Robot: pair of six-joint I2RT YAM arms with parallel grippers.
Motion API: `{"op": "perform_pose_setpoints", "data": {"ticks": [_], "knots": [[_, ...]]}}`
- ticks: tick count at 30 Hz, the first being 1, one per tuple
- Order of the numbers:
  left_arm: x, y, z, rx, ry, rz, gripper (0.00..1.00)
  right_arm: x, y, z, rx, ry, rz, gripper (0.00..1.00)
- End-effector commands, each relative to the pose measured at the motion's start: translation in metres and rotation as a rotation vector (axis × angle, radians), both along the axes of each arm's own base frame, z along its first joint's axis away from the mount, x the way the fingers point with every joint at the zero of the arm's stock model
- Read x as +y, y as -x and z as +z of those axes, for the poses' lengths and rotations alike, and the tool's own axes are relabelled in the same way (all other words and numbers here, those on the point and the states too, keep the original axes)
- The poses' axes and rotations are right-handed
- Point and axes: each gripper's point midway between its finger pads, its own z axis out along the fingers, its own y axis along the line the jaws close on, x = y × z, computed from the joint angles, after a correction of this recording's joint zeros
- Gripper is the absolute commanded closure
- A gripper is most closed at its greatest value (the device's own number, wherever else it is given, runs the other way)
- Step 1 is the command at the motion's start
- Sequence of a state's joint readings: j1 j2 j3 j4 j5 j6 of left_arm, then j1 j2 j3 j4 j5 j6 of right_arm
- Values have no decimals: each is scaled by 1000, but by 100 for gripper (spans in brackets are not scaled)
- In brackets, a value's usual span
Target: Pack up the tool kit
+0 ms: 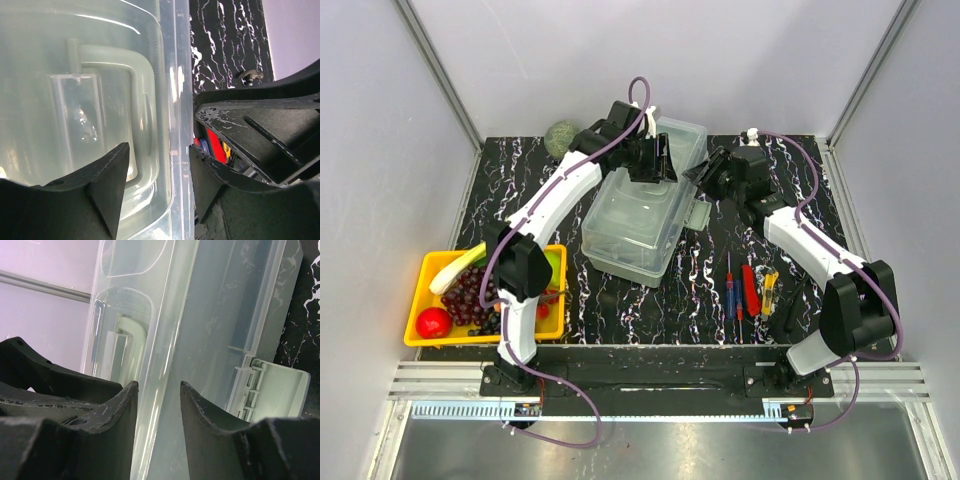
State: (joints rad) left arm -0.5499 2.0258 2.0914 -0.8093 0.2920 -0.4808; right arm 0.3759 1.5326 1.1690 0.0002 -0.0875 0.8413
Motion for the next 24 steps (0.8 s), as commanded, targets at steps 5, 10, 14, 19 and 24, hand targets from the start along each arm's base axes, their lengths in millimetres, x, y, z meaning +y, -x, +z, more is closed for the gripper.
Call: {"op": "perform_pose_setpoints", "data": {"ticks": [5,10,14,19,24], "knots": [[-12,35,-3,119,77,-185,36,-4,2,18,-40,-13,-31,55],[-23,46,23,182,258,-262,38,-1,1,20,-42,-21,-22,55],[-24,44,49,164,375,-285,41,0,4,20,-27,-10,-7,54],[-20,36,82,148,543,-302,43,3,2,36,-69,-8,18,53],[-18,31,85,148,590,-302,43,5,2,46,-95,-7,35,50]]}}
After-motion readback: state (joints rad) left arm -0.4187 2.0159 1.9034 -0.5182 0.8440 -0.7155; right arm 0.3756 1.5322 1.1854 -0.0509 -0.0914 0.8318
